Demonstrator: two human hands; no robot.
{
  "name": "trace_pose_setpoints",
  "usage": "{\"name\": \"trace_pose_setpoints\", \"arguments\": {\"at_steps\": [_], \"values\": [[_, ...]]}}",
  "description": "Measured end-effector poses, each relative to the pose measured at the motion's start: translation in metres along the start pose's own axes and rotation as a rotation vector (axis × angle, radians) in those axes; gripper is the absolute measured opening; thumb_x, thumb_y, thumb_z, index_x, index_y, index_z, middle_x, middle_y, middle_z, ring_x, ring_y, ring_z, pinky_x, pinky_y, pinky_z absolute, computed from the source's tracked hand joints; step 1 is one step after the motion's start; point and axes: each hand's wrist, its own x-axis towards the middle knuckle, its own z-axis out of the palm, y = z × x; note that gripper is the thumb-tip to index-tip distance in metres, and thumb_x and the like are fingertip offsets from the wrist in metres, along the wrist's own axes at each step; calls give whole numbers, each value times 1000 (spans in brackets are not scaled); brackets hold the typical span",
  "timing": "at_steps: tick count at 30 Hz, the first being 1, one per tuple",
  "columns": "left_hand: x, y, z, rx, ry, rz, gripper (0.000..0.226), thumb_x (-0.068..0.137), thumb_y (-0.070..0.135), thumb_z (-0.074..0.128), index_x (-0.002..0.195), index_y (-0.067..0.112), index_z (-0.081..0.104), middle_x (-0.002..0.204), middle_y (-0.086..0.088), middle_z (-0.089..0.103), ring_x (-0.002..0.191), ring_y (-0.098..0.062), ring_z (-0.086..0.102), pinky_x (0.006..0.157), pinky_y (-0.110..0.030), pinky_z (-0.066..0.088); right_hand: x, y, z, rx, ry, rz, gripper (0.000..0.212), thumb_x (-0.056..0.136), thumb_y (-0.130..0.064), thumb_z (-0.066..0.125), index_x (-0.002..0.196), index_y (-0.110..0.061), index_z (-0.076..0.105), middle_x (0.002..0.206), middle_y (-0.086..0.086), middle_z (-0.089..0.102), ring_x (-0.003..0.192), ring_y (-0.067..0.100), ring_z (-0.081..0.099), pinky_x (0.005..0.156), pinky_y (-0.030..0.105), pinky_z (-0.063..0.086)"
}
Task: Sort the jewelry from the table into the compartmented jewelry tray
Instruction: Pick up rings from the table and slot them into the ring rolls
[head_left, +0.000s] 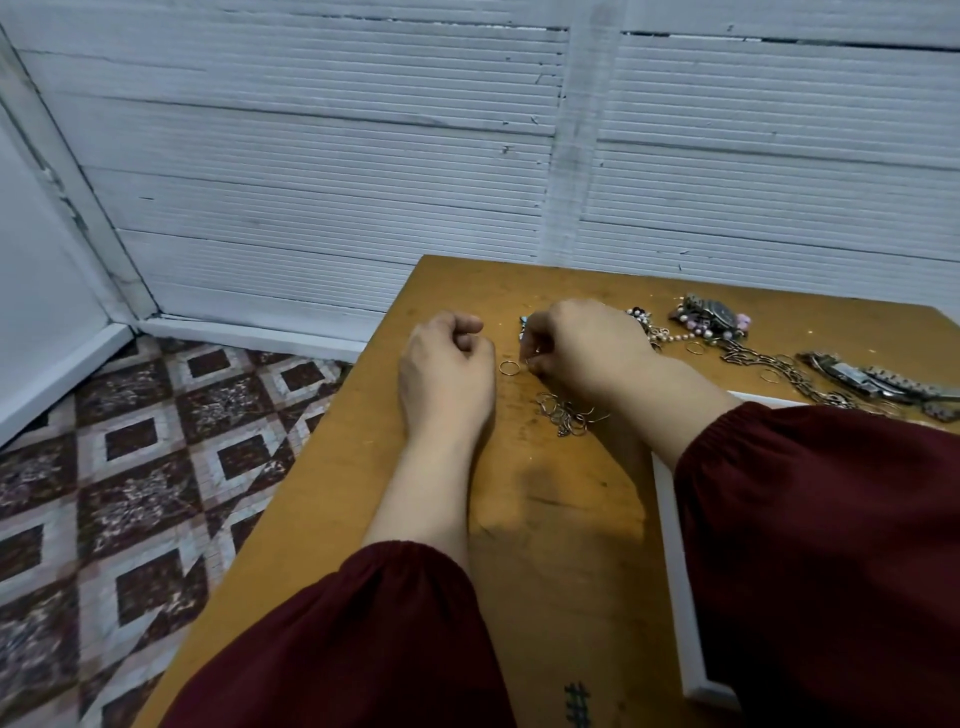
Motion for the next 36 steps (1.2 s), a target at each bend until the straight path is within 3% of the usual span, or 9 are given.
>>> {"name": "trace_pose_setpoints", "arguments": {"at_steps": [3,6,11,15,23,36], "values": [[0,-1,1,24,-51,20,18,83,15,55,90,26,67,95,-1,68,92,-22,61,83,-30,47,-3,0,-1,12,22,-5,8,83,-24,66,81,-31,63,89,-7,61,94,20,59,67,27,37],[-1,-2,5,82,-70,35,20,85,16,55,94,24,71,98,-2,70,99,-28,59,89,-36,48,-5,3,-2,76,66,33,7,82,-26,66,83,-32,66,94,-7,66,95,20,60,67,28,37],[-5,-2,9,342,-157,56,24,94,30,53,113,30,67,118,1,64,117,-28,39,95,-33,32,-3,10,-4,300,131,100,9,80,-17,72,85,-24,72,91,-1,72,91,19,64,77,30,50],[-4,0,12,487,-222,62,27,92,42,53,115,34,65,124,-4,56,120,-30,37,97,-38,30,-2,16,-3,437,266,179,4,79,-15,73,83,-17,73,81,0,71,78,14,63,72,23,46],[-5,2,14,528,-208,75,21,92,43,53,109,34,63,123,-6,53,121,-30,36,98,-39,30,-2,21,1,637,268,260,8,78,-12,75,80,-19,71,72,-5,66,68,8,62,72,25,52],[-7,3,15,503,-227,87,20,85,36,56,103,28,58,122,-4,53,118,-29,36,95,-39,28,-10,14,6,637,195,250,9,77,-15,76,78,-22,71,66,-7,63,64,4,57,60,14,41]]}}
